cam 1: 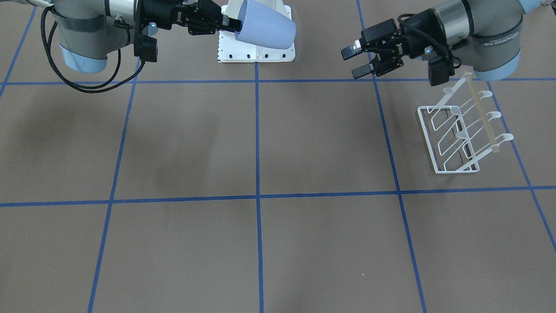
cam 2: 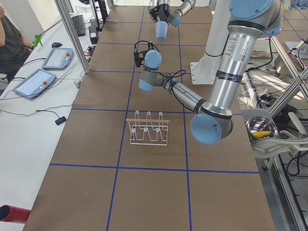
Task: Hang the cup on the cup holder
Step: 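Close the left gripper on the cup's base held out by the right gripper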
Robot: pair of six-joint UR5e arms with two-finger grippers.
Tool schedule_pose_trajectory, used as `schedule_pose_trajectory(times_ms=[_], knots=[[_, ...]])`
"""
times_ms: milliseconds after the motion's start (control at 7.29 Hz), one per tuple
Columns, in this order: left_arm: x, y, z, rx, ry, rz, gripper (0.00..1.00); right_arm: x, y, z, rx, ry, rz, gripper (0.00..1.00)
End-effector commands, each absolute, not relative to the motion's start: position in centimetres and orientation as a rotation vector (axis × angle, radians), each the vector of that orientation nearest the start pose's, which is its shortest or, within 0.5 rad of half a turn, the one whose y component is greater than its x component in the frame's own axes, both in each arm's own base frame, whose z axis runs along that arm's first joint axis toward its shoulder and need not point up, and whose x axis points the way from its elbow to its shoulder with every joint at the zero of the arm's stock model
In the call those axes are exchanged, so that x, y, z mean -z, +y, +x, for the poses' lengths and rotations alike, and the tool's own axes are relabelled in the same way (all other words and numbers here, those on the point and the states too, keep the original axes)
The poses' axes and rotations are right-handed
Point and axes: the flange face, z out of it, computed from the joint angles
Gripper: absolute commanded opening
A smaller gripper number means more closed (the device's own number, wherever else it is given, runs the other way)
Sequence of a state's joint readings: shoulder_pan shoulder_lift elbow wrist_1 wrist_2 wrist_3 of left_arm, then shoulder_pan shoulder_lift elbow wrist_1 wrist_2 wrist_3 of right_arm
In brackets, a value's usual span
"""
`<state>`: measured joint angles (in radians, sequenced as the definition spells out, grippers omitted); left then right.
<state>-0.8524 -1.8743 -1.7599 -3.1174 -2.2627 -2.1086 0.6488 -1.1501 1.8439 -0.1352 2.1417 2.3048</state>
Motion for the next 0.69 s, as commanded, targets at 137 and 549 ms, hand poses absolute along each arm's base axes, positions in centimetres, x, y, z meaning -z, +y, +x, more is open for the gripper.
schedule_pose_trajectory(times_ms=[137, 549], knots=[[-24.6, -39.2, 29.3, 0.332, 2.253, -0.339, 0.98, -16.1, -35.6, -34.0, -0.278, -2.08, -0.482, 0.0], [-24.7, -37.6, 31.3, 0.338, 2.431, -0.524, 0.98, -15.9, -35.3, -34.2, -0.292, -2.117, -0.485, 0.0]])
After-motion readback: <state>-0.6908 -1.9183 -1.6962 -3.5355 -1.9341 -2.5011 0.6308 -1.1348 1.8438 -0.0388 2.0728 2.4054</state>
